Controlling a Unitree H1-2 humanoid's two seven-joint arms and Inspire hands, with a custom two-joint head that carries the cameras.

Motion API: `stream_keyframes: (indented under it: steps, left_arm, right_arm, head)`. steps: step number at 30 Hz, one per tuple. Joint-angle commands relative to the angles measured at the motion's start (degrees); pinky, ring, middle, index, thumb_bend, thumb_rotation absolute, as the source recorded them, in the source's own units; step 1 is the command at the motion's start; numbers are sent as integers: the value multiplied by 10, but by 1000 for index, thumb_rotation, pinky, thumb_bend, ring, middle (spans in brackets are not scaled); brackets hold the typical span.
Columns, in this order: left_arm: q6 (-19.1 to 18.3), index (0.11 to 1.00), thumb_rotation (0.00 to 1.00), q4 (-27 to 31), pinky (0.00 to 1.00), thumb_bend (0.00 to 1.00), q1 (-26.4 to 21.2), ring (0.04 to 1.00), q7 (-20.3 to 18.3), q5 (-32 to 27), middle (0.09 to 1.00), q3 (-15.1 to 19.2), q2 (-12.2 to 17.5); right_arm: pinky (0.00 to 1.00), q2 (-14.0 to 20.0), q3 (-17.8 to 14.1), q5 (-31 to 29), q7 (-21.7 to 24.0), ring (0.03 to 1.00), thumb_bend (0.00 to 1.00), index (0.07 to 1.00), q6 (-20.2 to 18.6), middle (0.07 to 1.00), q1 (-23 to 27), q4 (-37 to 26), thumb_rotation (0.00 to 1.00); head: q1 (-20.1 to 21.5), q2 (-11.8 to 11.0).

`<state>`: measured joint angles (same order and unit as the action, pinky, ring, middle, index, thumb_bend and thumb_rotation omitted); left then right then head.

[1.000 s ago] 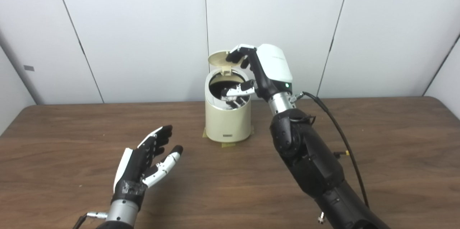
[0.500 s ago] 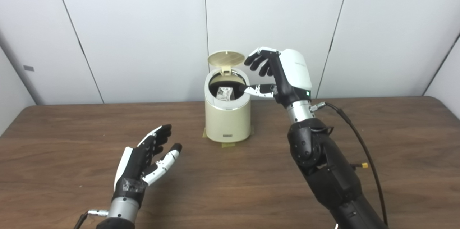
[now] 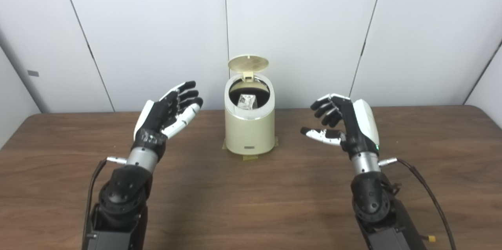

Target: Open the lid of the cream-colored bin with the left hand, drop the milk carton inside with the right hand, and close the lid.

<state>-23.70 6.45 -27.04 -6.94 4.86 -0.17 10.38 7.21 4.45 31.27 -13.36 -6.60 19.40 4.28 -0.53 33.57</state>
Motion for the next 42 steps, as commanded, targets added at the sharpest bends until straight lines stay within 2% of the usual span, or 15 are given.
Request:
stream_keyframes:
  steps: [1,3,6,9,10,12,16,19,24,28,31,34,36,40,42]
  left_arm:
    - [18,876,491,-18,830,461,-54,843,-1,3,852,-2,7]
    - [18,875,491,-41,846,459,-80,855,-4,-4,861,-1,7]
    - [34,878,493,-85,867,462,-118,873,-14,-15,874,-2,9]
    - [52,864,510,-128,876,479,-152,878,-21,-8,870,-12,14]
    - [56,862,529,-140,876,486,-161,882,-23,-4,868,-16,17]
    - [65,864,611,-162,884,482,-179,899,-27,10,870,-29,23]
    - [84,891,759,-209,910,407,-215,926,-33,24,891,-48,32]
    - [97,902,849,-239,914,394,-236,933,-35,34,900,-57,37]
    - [119,897,955,-270,903,386,-257,930,-36,35,891,-63,39]
    - [145,887,992,-285,919,390,-264,922,-40,45,871,-72,41]
    - [152,848,1000,-284,905,383,-268,892,-33,86,829,-97,47]
    - [167,822,987,-271,949,365,-267,888,-37,122,808,-122,56]
    - [183,796,942,-261,885,360,-265,855,-37,146,797,-139,64]
    - [203,758,942,-244,808,392,-266,819,-49,199,794,-175,84]
    - [217,757,929,-238,775,390,-267,803,-55,225,787,-192,93]
  right_arm:
    - [355,-5,-13,-25,8,403,517,533,-4,464,8,-39,0]
    - [371,-13,-23,-57,28,410,515,539,-25,459,-9,-60,0]
    - [440,-28,-37,-114,66,512,518,518,-68,473,-37,-99,12]
    - [552,-36,-41,-156,97,641,501,501,-91,677,-66,-126,157]
    - [582,-38,-41,-165,103,675,537,609,-100,716,-73,-133,372]
    - [641,-39,-38,-175,115,730,583,722,-107,772,-89,-143,660]
    - [684,-34,-29,-188,128,801,597,782,-88,822,-123,-144,925]
    - [686,-39,-25,-183,119,797,581,788,-75,823,-140,-140,953]
    - [672,-45,-11,-160,97,748,503,765,-52,785,-161,-133,806]
    - [680,-55,-13,-160,82,754,457,781,-42,785,-169,-126,784]
    - [674,-58,-15,-157,72,746,447,783,-30,782,-172,-115,774]
    - [660,-56,-7,-134,61,739,435,785,-20,780,-174,-102,727]
    - [668,-54,0,-116,57,741,422,787,-20,779,-175,-97,719]
    - [679,-54,5,-97,46,747,420,789,-14,776,-174,-86,693]
    - [673,-54,5,-90,39,751,407,788,-10,784,-171,-82,633]
  head:
    - [0,-2]
    - [-1,-2]
    - [-3,-3]
    - [-3,-6]
    - [-3,-6]
    - [-2,-8]
    - [-2,-9]
    - [-2,-10]
    - [-1,-12]
    - [-1,-13]
    - [-1,-15]
    - [0,-15]
    - [3,-16]
    - [6,-17]
    - [7,-17]
